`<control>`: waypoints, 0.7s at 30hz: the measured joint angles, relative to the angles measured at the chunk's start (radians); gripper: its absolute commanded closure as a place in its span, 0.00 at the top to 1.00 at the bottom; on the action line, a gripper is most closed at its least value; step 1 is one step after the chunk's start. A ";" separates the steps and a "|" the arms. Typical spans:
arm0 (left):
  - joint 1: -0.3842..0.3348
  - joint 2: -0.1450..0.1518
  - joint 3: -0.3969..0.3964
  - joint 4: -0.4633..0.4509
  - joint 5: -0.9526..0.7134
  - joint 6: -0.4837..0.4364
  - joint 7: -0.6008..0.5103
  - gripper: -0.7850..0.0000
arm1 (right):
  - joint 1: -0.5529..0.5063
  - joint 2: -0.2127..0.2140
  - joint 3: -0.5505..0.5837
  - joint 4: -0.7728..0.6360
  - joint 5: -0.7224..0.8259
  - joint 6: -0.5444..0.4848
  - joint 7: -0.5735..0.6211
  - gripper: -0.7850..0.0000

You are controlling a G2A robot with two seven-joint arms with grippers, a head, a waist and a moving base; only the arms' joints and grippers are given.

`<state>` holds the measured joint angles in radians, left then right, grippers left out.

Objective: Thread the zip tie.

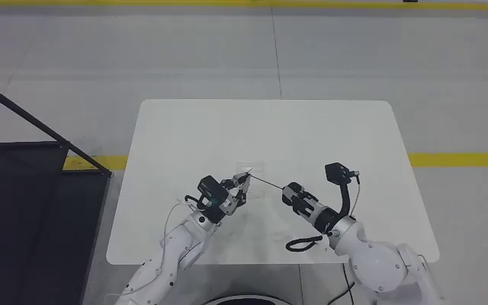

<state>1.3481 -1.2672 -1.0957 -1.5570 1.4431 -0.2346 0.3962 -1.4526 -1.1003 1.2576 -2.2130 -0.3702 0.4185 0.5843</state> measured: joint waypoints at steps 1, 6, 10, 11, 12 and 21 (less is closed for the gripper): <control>0.000 0.000 0.000 0.000 0.000 0.000 0.000 0.00 | 0.007 -0.001 -0.007 -0.006 -0.007 0.023 0.004 0.00; 0.000 0.000 0.000 0.000 0.000 0.000 0.000 0.00 | 0.042 -0.007 -0.050 -0.028 -0.055 0.125 0.013 0.00; 0.000 0.000 0.000 0.000 0.000 0.000 0.000 0.00 | 0.061 -0.011 -0.074 -0.033 -0.070 0.163 0.017 0.00; 0.000 0.000 0.000 0.000 0.000 0.000 0.000 0.00 | 0.064 -0.012 -0.076 -0.033 -0.070 0.167 0.017 0.00; 0.000 0.000 0.000 0.000 0.000 0.000 0.000 0.00 | 0.066 -0.012 -0.078 -0.034 -0.070 0.170 0.017 0.00; 0.000 0.000 0.000 0.000 0.000 0.000 0.000 0.00 | 0.060 -0.017 -0.074 -0.042 -0.057 0.171 -0.004 0.00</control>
<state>1.3481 -1.2672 -1.0957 -1.5570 1.4431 -0.2346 0.3962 -1.3926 -1.1177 1.1838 -2.2548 -0.4270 0.5892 0.5805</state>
